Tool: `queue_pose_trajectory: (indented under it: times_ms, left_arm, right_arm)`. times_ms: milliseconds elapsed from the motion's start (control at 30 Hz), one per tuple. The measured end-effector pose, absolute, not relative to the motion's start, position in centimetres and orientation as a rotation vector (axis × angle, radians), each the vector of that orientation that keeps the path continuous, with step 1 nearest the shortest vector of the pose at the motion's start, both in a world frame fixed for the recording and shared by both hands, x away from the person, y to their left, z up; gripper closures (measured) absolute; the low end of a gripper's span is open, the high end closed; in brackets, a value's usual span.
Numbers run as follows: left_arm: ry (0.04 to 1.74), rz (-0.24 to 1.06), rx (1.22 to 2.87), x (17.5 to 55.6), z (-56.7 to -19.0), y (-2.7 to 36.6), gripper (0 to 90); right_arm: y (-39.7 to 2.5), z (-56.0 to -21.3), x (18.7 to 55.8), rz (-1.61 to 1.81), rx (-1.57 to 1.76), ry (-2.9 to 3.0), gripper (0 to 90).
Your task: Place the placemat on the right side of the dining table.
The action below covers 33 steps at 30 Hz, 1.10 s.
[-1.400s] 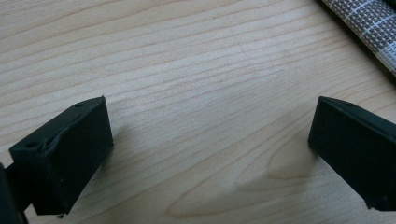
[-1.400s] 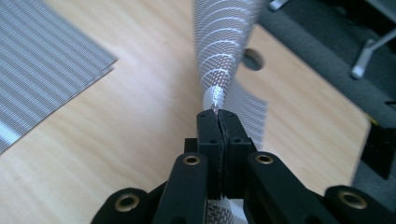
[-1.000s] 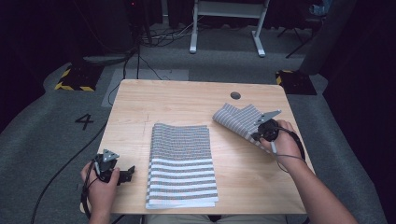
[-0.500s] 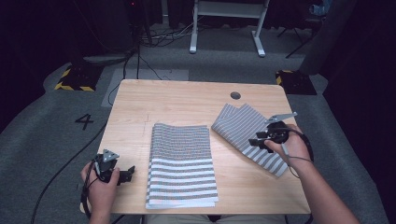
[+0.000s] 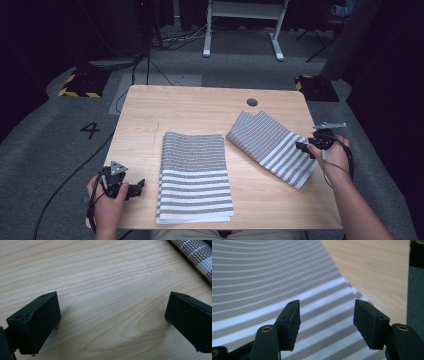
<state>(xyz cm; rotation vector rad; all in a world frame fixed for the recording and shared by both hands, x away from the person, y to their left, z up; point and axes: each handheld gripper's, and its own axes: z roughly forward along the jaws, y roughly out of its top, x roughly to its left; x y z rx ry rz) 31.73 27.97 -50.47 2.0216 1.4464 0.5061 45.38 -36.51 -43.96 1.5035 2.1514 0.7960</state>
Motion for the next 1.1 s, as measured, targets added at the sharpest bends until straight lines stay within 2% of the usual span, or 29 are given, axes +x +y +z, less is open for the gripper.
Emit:
queue_pose_trajectory:
  times_ms: [167,533,633,733,767,800,833,867,933,967,1033,1100]
  left_arm:
    - [1.449,0.506,2.018,31.7,-50.5,27.9,0.3]
    - [1.448,0.506,2.018,31.7,-50.5,27.9,0.3]
    - [1.449,0.506,2.018,31.7,-50.5,27.9,0.3]
    - [1.449,0.506,2.018,31.7,-50.5,27.9,0.3]
    - [1.45,0.507,2.018,31.7,-50.5,27.9,0.3]
    - [1.449,0.506,2.018,31.7,-50.5,27.9,0.3]
    - [1.449,0.506,2.018,31.7,-50.5,27.9,0.3]
    - [1.449,0.506,2.018,31.7,-50.5,27.9,0.3]
    - [1.449,0.506,2.018,31.7,-50.5,27.9,0.3]
    - [1.449,0.506,2.018,31.7,-50.5,27.9,0.3]
    - [1.447,0.505,2.02,31.6,-50.5,27.9,0.3]
    - [1.448,0.506,2.019,31.6,-50.5,27.9,0.3]
  right_arm:
    - [-37.6,-46.1,45.9,0.754,1.545,2.144,35.8]
    - [-39.5,-48.0,46.7,0.699,1.637,2.071,31.5]
    - [-40.2,-48.7,46.6,0.732,1.665,2.036,25.5]
    - [-40.3,-48.8,46.4,0.751,1.642,2.031,28.0]
    - [-40.0,-48.7,46.2,0.771,1.64,2.039,40.2]
    - [-40.0,-48.7,46.2,0.771,1.64,2.039,40.2]
    - [-39.6,-48.4,46.1,0.775,1.639,2.056,54.6]
    - [-39.6,-48.4,46.1,0.775,1.639,2.056,54.6]
    - [-38.7,-48.1,46.0,0.741,1.636,2.071,67.1]
    - [-38.7,-48.1,46.0,0.741,1.636,2.071,67.1]
    - [-38.2,-48.0,45.9,0.75,1.622,2.088,78.4]
    - [-38.0,-47.8,45.8,0.744,1.599,2.093,82.1]
